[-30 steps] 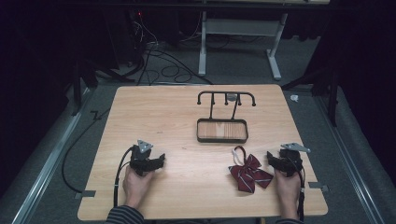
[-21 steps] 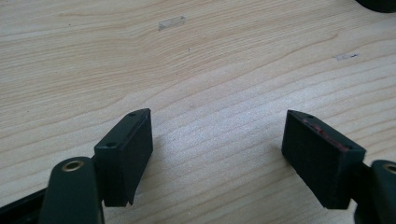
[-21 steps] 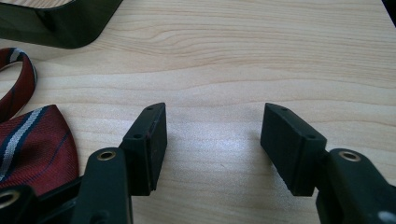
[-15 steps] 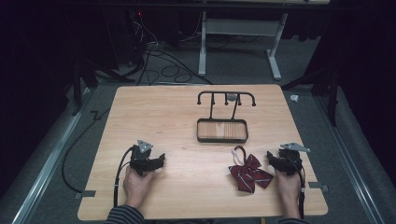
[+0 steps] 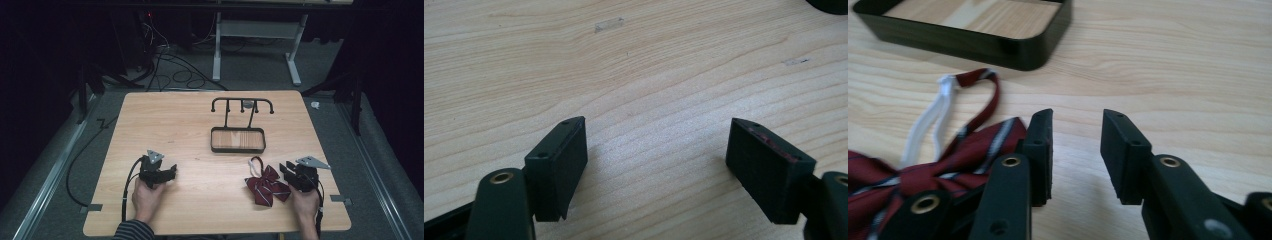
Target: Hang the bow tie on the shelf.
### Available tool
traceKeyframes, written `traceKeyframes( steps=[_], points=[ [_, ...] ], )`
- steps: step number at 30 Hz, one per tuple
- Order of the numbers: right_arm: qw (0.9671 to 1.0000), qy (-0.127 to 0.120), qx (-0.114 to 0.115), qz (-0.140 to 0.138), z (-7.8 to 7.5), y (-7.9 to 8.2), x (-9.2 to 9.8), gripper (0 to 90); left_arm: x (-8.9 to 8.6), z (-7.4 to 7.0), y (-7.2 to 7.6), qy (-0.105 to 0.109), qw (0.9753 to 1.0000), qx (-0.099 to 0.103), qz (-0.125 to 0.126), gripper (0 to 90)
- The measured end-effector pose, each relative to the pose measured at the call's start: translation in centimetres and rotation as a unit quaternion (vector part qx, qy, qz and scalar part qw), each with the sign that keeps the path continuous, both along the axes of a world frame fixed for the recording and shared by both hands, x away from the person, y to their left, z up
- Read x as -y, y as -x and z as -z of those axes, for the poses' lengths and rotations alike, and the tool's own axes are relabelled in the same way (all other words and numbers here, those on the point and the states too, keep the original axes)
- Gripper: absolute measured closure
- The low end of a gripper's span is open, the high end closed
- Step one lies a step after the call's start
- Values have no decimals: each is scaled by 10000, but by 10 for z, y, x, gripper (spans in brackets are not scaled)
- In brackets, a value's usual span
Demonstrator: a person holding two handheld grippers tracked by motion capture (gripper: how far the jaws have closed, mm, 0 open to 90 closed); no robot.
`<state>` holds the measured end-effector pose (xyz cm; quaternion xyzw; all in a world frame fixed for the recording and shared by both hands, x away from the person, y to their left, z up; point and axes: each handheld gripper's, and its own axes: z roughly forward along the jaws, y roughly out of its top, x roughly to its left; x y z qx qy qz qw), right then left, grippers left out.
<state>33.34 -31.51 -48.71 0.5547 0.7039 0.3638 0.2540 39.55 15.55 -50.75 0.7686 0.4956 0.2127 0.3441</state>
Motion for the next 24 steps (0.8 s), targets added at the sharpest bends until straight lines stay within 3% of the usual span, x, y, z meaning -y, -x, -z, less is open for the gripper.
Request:
traceKeyframes(
  steps=[11,17,24],
  points=[
    [9989,-18,-57,-467,-9,-9,-22,736,0,0,0,-4,10000,-13,-6,250],
    [9984,25,-86,-565,-11,-16,-27,739,0,0,0,-3,10000,-13,-7,249],
    [9970,150,-274,-707,-11,-29,-38,753,0,0,0,-3,10000,-12,-7,249]
  ],
)
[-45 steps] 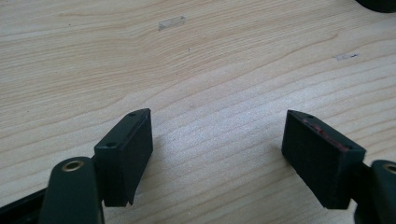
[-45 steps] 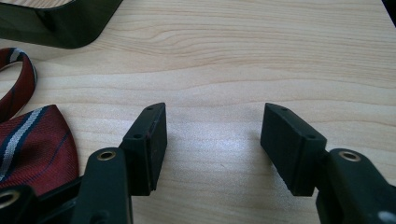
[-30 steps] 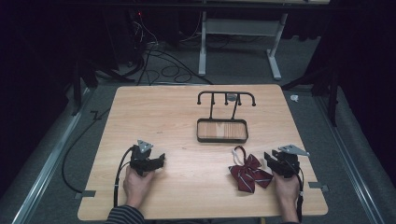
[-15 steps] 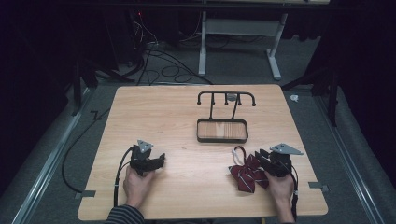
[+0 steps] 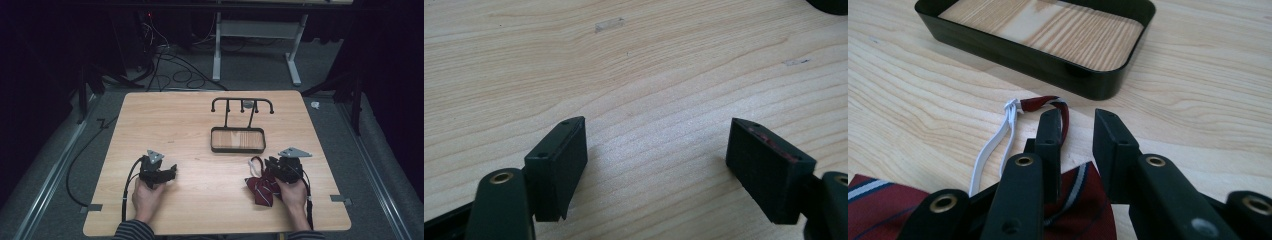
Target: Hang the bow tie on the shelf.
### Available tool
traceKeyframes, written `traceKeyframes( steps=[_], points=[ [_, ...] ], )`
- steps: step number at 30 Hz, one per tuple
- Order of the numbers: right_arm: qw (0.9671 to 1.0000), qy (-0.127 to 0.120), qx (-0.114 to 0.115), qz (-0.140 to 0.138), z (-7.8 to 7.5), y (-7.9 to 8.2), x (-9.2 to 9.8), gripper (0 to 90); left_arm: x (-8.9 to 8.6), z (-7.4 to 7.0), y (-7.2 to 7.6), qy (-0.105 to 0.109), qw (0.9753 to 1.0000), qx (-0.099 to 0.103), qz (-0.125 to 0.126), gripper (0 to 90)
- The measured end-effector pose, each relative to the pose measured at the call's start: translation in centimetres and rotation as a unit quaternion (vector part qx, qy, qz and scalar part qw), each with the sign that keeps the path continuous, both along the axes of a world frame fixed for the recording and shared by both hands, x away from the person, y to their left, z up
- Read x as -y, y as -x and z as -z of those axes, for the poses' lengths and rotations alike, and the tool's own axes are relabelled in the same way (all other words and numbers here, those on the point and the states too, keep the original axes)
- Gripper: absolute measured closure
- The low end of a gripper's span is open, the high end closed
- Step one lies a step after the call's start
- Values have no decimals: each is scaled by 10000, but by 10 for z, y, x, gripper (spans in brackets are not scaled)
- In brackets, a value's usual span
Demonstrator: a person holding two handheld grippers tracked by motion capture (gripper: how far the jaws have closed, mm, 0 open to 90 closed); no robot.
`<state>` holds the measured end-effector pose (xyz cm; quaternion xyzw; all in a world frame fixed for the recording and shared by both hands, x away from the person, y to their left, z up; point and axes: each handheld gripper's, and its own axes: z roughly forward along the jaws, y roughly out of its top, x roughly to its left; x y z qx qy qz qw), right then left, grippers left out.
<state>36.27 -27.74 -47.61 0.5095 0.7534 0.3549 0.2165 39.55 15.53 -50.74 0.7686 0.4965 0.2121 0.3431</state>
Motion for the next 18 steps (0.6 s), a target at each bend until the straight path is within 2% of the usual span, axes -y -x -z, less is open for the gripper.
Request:
traceKeyframes(
  steps=[11,18],
  points=[
    [9995,162,-241,-94,6,-19,-8,775,0,0,0,1,10000,0,-1,249],
    [9990,200,-381,-124,12,-24,-11,791,0,0,0,0,10000,0,-6,249]
  ],
)
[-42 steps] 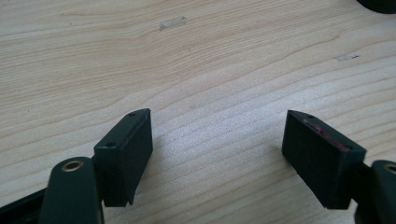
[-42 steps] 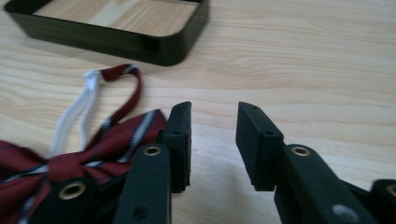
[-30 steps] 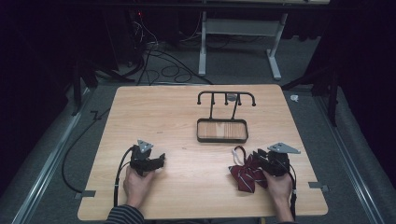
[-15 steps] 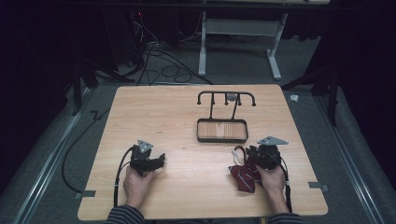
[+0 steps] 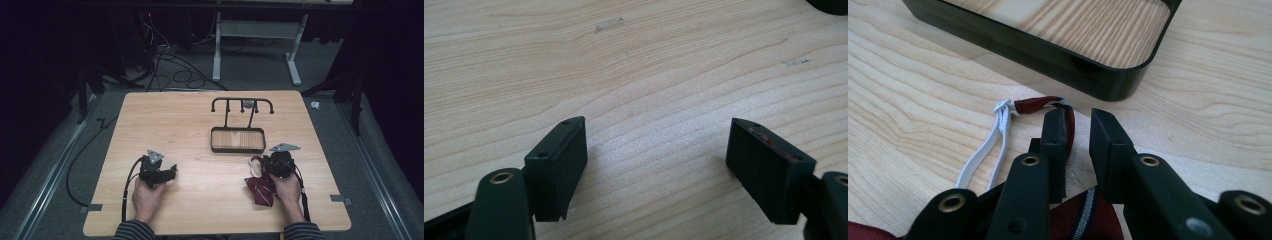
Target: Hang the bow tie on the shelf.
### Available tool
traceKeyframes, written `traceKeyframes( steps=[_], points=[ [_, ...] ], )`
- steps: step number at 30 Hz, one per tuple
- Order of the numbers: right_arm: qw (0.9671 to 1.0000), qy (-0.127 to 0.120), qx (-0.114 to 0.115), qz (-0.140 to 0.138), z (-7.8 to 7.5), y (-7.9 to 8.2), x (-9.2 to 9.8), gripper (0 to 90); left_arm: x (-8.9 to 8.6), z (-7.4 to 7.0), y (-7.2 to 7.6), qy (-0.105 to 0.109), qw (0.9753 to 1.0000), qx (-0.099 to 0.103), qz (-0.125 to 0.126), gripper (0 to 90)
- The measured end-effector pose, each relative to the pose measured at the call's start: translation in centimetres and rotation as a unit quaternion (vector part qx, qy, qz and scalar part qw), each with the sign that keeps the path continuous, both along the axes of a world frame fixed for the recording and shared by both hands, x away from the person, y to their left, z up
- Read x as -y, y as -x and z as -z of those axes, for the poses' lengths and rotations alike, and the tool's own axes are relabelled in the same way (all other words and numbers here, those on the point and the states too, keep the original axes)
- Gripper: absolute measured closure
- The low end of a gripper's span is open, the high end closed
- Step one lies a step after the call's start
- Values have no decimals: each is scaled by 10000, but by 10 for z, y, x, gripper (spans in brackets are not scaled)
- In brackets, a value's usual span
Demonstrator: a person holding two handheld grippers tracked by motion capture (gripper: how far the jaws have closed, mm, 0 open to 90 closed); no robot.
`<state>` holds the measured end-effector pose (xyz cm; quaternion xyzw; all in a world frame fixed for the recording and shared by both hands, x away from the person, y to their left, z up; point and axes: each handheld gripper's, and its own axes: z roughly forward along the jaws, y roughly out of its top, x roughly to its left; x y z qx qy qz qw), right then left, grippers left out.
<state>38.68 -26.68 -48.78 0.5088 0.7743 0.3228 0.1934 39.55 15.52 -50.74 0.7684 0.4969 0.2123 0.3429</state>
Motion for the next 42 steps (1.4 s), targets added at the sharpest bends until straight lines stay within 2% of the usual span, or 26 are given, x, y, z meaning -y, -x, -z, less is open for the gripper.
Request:
traceKeyframes(
  steps=[8,14,19,22,31,38,42],
  points=[
    [9998,96,-128,-88,5,-4,-4,835,0,0,0,0,10000,-1,-1,249],
    [9995,249,-100,-162,5,-3,-7,900,0,0,0,-1,10000,-1,0,249],
    [9989,381,-66,-278,4,-2,-10,900,0,0,0,-1,10000,-2,0,249],
    [9990,336,-27,-289,2,-1,-10,900,0,0,0,-1,10000,-2,1,249],
    [9988,152,332,-339,-19,10,-10,900,0,0,0,-5,10000,-6,5,249],
    [9957,45,788,-484,-42,20,-14,900,0,0,0,-3,10000,-1,1,249],
    [9945,28,924,-500,-53,22,-16,900,0,0,0,-1,10000,0,0,249]
  ],
)
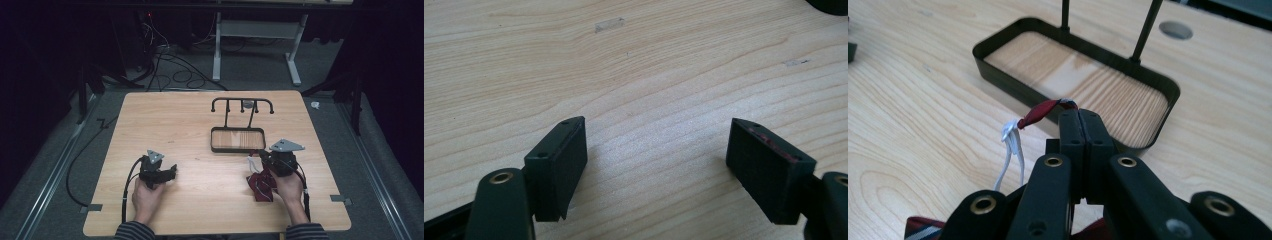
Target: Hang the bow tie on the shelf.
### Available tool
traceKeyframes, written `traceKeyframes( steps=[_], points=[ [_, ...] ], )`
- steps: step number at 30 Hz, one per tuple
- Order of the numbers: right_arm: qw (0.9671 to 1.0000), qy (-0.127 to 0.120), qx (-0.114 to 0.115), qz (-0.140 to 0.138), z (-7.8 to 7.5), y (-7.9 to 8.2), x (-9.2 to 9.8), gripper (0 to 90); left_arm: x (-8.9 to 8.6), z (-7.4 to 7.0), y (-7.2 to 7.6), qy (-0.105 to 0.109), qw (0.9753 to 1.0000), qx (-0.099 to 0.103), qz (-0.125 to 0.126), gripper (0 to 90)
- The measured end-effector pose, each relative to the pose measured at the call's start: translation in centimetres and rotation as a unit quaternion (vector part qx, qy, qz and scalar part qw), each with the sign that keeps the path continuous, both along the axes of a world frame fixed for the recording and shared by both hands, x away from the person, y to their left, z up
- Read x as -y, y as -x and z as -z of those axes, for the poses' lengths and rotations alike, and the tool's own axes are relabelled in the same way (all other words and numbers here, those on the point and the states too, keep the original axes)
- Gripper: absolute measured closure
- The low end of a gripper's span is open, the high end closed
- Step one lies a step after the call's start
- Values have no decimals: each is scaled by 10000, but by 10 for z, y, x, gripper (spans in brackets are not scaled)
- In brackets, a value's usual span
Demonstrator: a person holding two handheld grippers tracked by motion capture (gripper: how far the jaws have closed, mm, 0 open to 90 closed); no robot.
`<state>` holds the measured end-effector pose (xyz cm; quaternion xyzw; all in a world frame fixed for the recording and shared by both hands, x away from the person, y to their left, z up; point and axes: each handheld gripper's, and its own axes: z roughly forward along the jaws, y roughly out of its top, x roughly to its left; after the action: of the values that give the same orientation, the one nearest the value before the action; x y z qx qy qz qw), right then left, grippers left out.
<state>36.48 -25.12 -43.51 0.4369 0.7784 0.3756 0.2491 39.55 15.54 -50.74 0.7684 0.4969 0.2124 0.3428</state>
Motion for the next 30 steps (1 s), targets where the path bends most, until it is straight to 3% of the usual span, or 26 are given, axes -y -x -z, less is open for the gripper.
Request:
traceKeyframes(
  steps=[14,30],
  points=[
    [9992,-43,386,-48,-30,9,2,900,0,0,0,2,10000,-1,2,249],
    [9977,37,665,-118,-59,9,-2,900,0,0,0,14,10000,-6,2,247]
  ],
)
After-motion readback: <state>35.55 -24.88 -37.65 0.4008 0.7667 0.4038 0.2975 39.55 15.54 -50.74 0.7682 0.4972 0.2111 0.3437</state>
